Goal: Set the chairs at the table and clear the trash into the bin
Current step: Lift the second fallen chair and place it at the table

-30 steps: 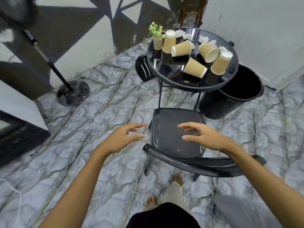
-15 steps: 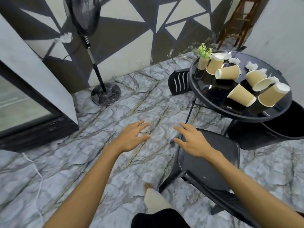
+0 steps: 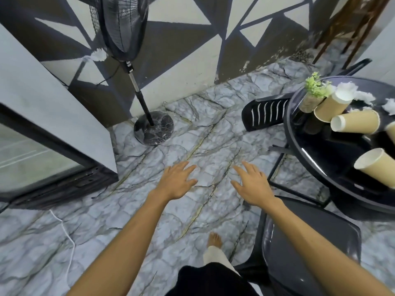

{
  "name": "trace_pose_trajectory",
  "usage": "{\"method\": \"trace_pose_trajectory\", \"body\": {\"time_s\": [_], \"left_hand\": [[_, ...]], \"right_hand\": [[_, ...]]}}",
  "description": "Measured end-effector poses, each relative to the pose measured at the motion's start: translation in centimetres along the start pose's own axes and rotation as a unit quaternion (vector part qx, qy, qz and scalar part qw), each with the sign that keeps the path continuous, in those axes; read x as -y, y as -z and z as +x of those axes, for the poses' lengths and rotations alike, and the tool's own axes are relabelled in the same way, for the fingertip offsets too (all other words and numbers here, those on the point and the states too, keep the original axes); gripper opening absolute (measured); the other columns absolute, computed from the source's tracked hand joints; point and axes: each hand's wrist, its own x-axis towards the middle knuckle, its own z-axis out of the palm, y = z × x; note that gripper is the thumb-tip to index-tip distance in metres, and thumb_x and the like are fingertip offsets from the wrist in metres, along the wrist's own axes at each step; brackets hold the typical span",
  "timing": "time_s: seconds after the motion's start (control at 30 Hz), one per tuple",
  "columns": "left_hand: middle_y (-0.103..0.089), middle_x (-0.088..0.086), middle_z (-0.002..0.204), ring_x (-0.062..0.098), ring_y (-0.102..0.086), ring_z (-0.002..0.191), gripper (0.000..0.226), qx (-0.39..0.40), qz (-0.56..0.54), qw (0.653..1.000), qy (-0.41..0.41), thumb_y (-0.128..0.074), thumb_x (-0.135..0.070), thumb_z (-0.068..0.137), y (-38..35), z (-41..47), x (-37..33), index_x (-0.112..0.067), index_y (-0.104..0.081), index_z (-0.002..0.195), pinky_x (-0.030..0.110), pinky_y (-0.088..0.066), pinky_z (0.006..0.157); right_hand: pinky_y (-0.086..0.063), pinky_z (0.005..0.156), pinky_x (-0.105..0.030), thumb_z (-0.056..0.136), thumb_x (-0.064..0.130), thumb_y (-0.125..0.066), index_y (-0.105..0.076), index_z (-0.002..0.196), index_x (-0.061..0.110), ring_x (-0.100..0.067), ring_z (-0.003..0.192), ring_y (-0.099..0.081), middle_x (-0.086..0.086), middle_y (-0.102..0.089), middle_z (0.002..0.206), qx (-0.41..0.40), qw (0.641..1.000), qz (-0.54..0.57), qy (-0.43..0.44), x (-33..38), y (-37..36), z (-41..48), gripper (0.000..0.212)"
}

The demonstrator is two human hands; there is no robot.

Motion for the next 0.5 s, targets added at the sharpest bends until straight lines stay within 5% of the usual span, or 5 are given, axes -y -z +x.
{"method": "trace_pose_trajectory", "body": {"time_s": [0.5], "left_hand": [[-0.012,0.002,0.165,0.022,-0.013,0.151,0.063,0.053,0.064,0.996,-0.014,-0.033,-0.055,0.099,10.4,23.3,7.1,-0.029,-0.02,0.155,0.046,-0.013,0.12]], "right_hand": [[-0.029,0.113,-0.05,0.098,0.045,-0.045,-0.034,0.146,0.023,-0.03,0.144,-0.026,-0.01,-0.026,0.159,0.031,0.991,0.054,-0.123,-0.4,5.1,22.0,0.055]]}}
